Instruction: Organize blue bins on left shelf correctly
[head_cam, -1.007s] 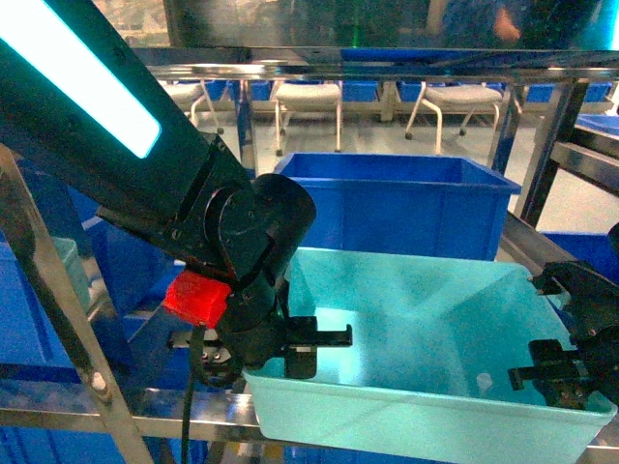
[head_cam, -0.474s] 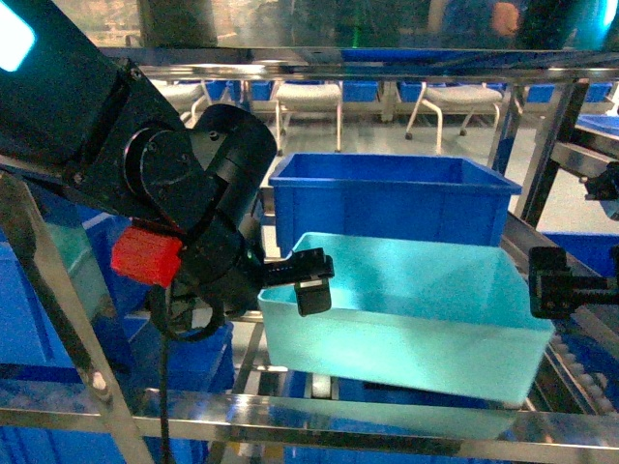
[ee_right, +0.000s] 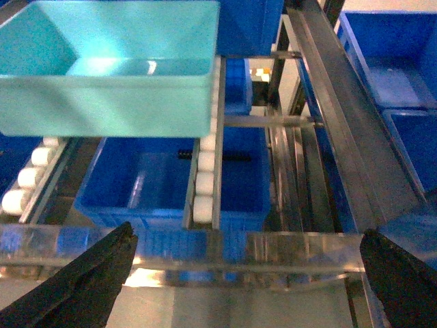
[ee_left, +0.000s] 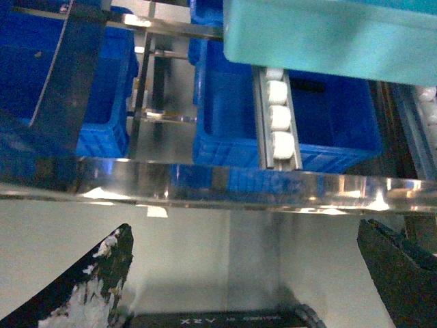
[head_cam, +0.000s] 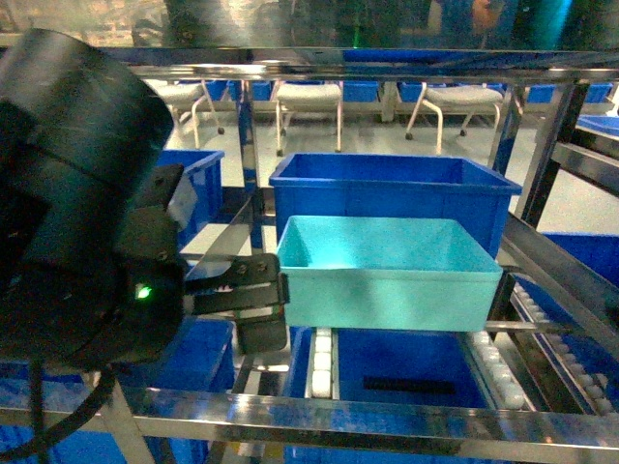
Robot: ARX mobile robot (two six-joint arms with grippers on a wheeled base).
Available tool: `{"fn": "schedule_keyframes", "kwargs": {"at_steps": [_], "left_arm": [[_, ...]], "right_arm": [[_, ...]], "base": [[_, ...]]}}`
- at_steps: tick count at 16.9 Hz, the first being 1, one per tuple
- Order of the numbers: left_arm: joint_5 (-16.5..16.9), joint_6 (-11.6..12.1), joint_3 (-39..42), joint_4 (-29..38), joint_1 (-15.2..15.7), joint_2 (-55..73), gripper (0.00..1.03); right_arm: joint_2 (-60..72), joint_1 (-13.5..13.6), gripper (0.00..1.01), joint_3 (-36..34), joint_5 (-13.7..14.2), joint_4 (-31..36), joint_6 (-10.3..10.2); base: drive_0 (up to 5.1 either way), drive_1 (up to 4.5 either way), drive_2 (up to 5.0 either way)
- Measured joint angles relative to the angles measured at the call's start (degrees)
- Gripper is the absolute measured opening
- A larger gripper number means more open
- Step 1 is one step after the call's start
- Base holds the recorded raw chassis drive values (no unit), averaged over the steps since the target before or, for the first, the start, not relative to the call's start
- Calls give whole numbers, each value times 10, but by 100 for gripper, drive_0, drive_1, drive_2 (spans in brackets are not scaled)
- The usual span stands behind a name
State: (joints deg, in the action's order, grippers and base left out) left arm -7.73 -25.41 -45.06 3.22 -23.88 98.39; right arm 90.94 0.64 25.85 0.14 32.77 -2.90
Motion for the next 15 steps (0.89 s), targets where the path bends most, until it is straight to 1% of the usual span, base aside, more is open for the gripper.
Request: {"fn": "schedule_keyframes", "kwargs": {"at_steps": [1, 2, 3, 4, 5, 6, 7, 8, 9, 10, 11, 12, 13, 14, 15], "left_arm": [[-26, 3, 49, 8, -5, -51, 98], [-44, 4, 88, 3, -8, -102, 98], [-71, 8, 131, -7, -16, -165, 98], [-108, 15, 170, -32, -27, -242, 98], [-148, 16, 199, -47, -38, -304, 98], [-204, 2, 220, -91, -56, -374, 98], [-252, -11, 223, -127, -76, -422, 98], [-296, -14, 223, -164, -93, -472, 98], [-332, -27, 223, -205, -106, -515, 98], [-364, -51, 226, -252, -118, -549, 98], [-384, -83, 231, -296, -126, -562, 98], [-395, -97, 231, -300, -134, -565, 98], [-396, -105, 231, -300, -136, -565, 98], [-396, -107, 231, -300, -136, -565, 98], [-314, -42, 308, -88, -103, -626, 87]], "right_arm": [[-51, -11, 98, -44, -17, -13, 8], [-105, -21, 98, -75, -37, -45, 17], [-179, -35, 98, -103, -64, -90, 26], [-271, -54, 98, -121, -100, -150, 45], [-341, -65, 98, -132, -129, -191, 61], [-389, -87, 98, -132, -148, -230, 75], [-429, -130, 98, -124, -159, -286, 89], [-469, -157, 98, -117, -174, -335, 94], [-530, -167, 98, -111, -203, -398, 99], [-575, -168, 98, -111, -222, -430, 113], [-580, -168, 98, -108, -218, -417, 116], [-585, -167, 98, -107, -194, -421, 125], [-588, -167, 98, -107, -189, -421, 130], [-589, -167, 98, -107, -189, -421, 131], [-623, -143, 85, -164, -146, -245, 95]], "base": [[0, 0, 0], [0, 0, 0], [0, 0, 0], [0, 0, 0], [0, 0, 0], [0, 0, 0], [0, 0, 0], [0, 0, 0], [0, 0, 0], [0, 0, 0], [0, 0, 0], [0, 0, 0], [0, 0, 0], [0, 0, 0], [0, 0, 0]]}}
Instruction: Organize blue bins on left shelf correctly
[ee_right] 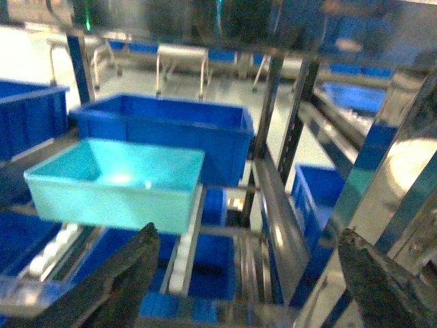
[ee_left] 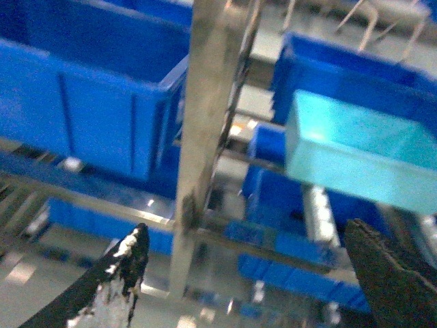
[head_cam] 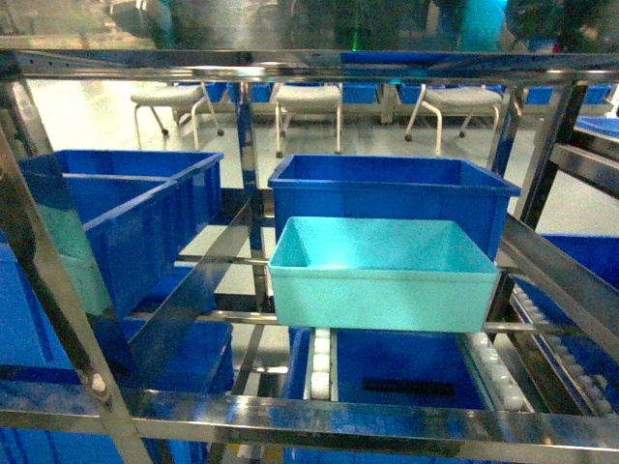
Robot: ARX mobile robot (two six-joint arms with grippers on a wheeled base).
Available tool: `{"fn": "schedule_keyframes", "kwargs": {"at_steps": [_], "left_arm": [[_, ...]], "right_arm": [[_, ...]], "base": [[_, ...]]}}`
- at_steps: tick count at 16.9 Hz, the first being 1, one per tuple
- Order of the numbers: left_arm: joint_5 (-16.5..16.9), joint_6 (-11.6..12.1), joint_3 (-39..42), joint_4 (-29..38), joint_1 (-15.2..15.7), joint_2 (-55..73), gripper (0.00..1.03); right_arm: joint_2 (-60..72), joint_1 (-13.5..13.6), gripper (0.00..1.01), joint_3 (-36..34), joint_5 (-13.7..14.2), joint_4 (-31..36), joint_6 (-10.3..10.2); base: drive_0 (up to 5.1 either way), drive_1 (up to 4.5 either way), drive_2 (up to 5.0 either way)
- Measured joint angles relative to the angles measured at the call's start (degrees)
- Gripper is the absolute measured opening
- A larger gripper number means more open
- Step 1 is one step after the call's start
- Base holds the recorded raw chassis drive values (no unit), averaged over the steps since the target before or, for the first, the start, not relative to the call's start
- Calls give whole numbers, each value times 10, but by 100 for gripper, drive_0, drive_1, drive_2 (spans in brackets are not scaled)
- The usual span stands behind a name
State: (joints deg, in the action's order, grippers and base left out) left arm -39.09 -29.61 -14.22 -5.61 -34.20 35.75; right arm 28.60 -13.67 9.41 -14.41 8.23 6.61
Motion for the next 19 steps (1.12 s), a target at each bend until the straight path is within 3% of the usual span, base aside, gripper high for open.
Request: {"fn": "schedule_keyframes", "kwargs": {"at_steps": [1, 2, 3, 4, 8, 10, 13, 14, 15, 16, 17, 19], "left_arm": [[77, 124, 97, 161, 52, -94, 71], [133, 207, 110, 229, 93, -133, 56], [178, 254, 110, 208, 134, -173, 40], [212, 272, 115, 188, 166, -194, 25], [237, 280, 119, 174, 191, -212, 12], [256, 283, 121, 166, 209, -224, 2], [276, 286, 134, 163, 231, -247, 2], [287, 286, 134, 87, 240, -300, 2], [303, 286, 134, 60, 250, -341, 2], [354, 286, 132, 63, 296, -350, 2], [376, 287, 133, 46, 336, -352, 2], [390, 287, 133, 56, 344, -351, 2]], "right_arm": [[-37, 23, 69, -51, 26, 99, -33], [-53, 40, 54, -54, 44, 107, -46], [-76, 56, 37, -59, 61, 95, -54], [-92, 70, 23, -66, 77, 79, -56], [-109, 118, 10, -71, 131, 67, -58], [-120, 141, 2, -73, 133, 59, -57], [-133, 139, 2, -86, 143, 78, -58], [-146, 137, 2, -87, 144, 58, -58], [-158, 137, 2, -87, 144, 45, -58], [-166, 137, 2, -87, 145, 40, -58], [-173, 137, 2, -87, 143, 34, -58], [-185, 137, 2, -87, 144, 16, -58]], "base": [[0, 0, 0], [0, 0, 0], [0, 0, 0], [0, 0, 0], [0, 0, 0], [0, 0, 0], [0, 0, 0], [0, 0, 0], [0, 0, 0], [0, 0, 0], [0, 0, 0], [0, 0, 0]]}}
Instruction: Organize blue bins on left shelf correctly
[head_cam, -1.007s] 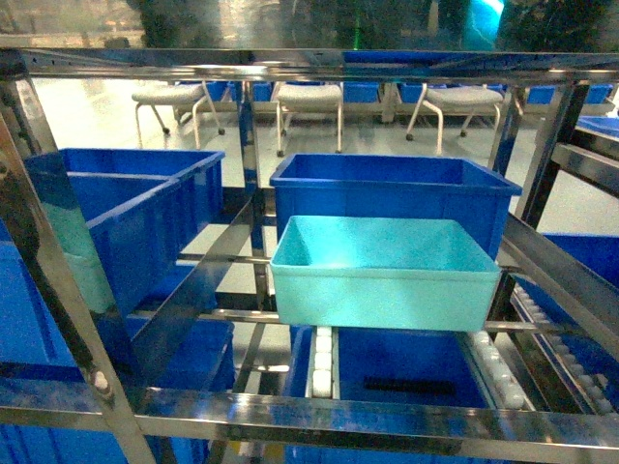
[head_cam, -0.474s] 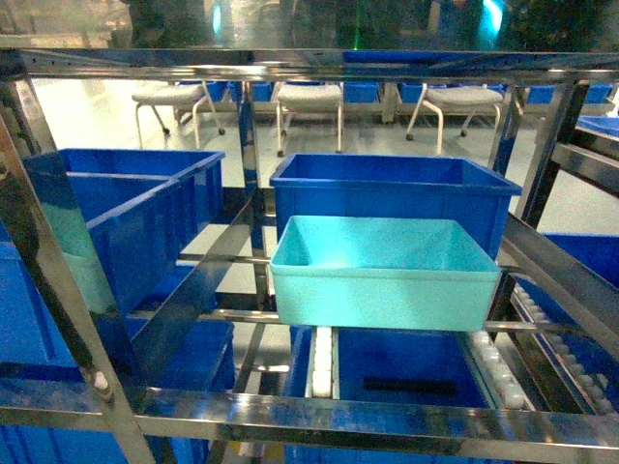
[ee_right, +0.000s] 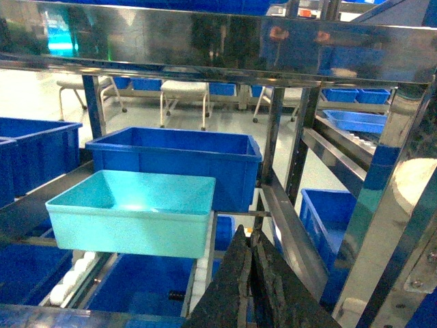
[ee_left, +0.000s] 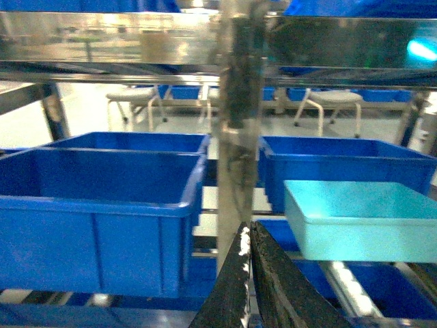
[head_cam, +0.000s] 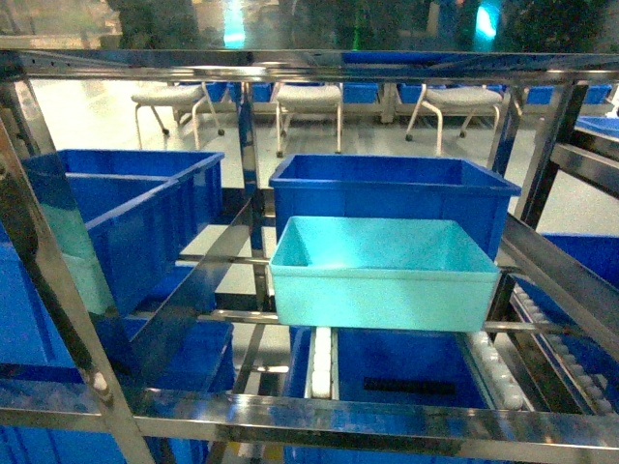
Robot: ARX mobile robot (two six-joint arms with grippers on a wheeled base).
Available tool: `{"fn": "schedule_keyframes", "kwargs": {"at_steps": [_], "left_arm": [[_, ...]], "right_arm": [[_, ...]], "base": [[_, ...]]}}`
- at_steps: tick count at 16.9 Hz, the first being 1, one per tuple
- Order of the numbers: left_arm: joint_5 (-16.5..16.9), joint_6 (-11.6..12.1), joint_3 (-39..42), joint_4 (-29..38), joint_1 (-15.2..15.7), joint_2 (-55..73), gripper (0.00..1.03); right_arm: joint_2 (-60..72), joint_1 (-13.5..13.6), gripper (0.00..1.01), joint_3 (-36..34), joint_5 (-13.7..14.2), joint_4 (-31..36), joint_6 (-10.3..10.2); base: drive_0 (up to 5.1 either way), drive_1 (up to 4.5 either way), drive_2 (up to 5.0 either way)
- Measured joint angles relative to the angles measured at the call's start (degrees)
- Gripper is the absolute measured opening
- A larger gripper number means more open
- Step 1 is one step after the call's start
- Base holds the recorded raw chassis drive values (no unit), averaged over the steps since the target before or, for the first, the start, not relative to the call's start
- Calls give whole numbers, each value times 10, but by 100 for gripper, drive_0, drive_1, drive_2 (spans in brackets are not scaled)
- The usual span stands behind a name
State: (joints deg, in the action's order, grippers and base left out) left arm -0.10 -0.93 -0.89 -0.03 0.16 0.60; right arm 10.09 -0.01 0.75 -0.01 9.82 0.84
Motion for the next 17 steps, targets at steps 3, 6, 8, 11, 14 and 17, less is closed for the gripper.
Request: {"fn": "schedule_keyframes", "kwargs": {"at_steps": [3, 6, 8, 11, 14, 17], "left_arm": [[1, 0, 0, -3, -2, 0, 2], [1, 0, 0, -2, -2, 0, 2], [1, 0, 0, -2, -2, 0, 2], [1, 0, 0, -2, -2, 0, 38], [1, 0, 0, -2, -2, 0, 78], [1, 0, 0, -2, -2, 0, 97]], "right_arm": [[-98, 0, 2, 0, 0, -101, 0], [-98, 0, 2, 0, 0, -101, 0], [-98, 0, 6, 0, 0, -101, 0], [-98, 0, 48, 0, 0, -101, 0], [-98, 0, 88, 0, 0, -101, 0], [-98, 0, 98, 0, 0, -101, 0]], "base": [[0, 0, 0], [0, 0, 0], [0, 0, 0], [0, 0, 0], [0, 0, 0], [0, 0, 0]]}}
